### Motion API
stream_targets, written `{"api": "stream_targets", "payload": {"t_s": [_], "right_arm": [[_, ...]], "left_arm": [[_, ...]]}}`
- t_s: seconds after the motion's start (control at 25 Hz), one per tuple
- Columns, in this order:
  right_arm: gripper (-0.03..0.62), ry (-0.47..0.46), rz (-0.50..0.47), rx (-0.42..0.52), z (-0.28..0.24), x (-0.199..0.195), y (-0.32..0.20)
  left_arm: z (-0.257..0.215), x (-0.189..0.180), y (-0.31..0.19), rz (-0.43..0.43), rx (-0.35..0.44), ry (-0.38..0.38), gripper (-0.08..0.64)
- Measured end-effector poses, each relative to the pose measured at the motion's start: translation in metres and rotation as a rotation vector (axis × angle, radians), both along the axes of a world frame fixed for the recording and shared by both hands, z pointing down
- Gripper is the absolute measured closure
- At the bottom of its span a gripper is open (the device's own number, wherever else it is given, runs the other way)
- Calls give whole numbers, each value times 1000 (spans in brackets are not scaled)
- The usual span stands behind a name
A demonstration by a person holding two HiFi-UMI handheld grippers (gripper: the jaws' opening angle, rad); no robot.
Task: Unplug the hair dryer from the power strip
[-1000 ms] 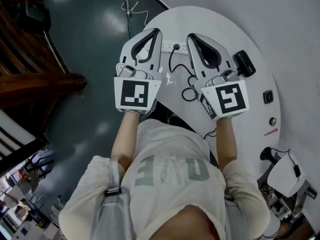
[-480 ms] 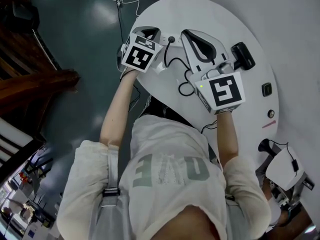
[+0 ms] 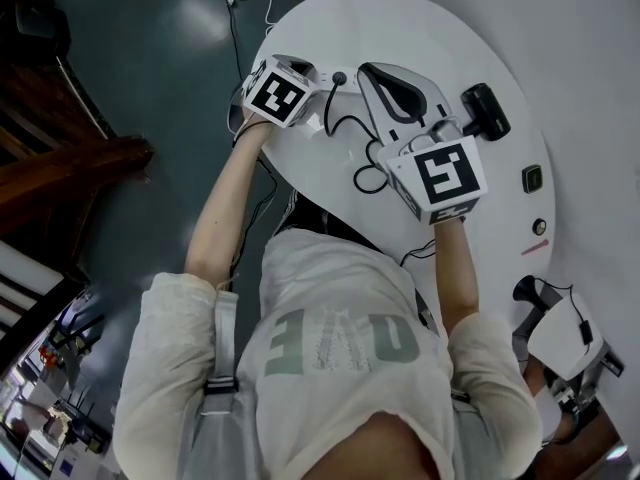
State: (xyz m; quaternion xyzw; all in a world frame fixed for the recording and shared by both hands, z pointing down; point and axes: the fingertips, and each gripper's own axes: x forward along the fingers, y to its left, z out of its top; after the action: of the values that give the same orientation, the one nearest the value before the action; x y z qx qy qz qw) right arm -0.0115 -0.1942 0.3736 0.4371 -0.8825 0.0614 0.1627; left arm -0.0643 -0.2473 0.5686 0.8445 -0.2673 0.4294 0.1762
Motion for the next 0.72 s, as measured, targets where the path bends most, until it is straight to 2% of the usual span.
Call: {"api": "stream_targets", "payload": {"t_s": [0.08, 0.24, 0.36, 0.4, 0.44, 0.6, 0.72], "right_arm": [[572, 9, -18, -16, 7, 0, -3], [571, 34, -79, -37, 24, 1, -7], [566, 87, -119, -40, 37, 4, -12], [504, 114, -143, -47, 44, 3, -13], [387, 149, -176, -57, 52, 2, -14], [378, 312, -320, -100, 96, -5, -13], [379, 386, -373, -146, 134, -8, -16]], "left_arm": [[1, 1, 0, 24, -10, -16, 549], [-5, 6, -2, 110, 37, -93, 549], [-2, 7, -1, 110, 12, -96, 549], [-1, 5, -1, 105, -7, -91, 549], [0, 4, -1, 104, -26, -90, 549], [3, 2, 2, 119, -67, -89, 549], [2, 2, 1, 122, -69, -77, 549]]}}
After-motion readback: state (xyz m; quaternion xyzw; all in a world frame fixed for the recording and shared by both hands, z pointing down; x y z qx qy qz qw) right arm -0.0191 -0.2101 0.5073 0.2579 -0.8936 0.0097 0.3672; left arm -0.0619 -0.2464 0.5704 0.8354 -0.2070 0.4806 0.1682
